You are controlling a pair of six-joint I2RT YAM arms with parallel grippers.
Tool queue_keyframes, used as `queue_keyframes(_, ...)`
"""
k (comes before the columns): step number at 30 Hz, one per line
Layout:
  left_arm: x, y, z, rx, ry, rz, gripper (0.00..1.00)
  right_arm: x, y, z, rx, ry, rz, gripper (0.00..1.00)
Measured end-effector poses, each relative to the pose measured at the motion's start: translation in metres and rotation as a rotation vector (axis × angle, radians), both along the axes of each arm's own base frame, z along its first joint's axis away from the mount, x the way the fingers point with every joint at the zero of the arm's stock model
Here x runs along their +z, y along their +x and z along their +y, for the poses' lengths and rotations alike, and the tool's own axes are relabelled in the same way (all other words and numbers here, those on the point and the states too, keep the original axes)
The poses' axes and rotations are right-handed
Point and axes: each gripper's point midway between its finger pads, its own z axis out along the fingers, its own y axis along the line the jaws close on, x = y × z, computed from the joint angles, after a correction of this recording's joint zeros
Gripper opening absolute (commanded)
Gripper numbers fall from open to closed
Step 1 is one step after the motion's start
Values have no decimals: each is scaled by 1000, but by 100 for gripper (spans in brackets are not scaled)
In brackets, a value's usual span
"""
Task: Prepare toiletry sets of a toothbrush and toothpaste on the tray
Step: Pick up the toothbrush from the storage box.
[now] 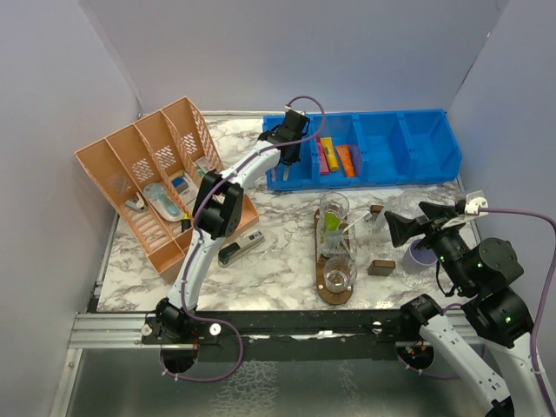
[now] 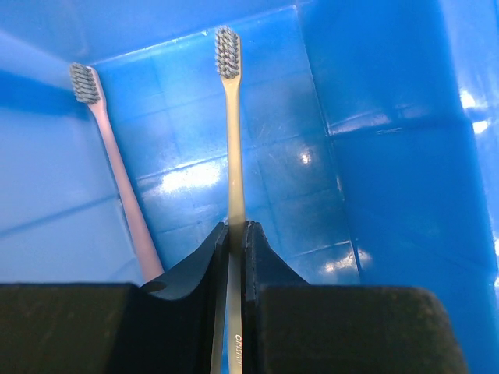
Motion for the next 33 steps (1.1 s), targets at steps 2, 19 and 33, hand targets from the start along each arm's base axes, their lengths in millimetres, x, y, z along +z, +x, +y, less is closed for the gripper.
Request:
queue_keyframes(2,1,0,0,0,-2,-3,0,0,0,0,-1,0,1,93)
queue_keyframes(19,69,-7,5,0,-53,-86,0,-2,1,-1,-6,-2,4,92)
queue_keyframes(33,170,-34,4,-65,-183,-195,0,-17,30,14,-10,-50,128,90)
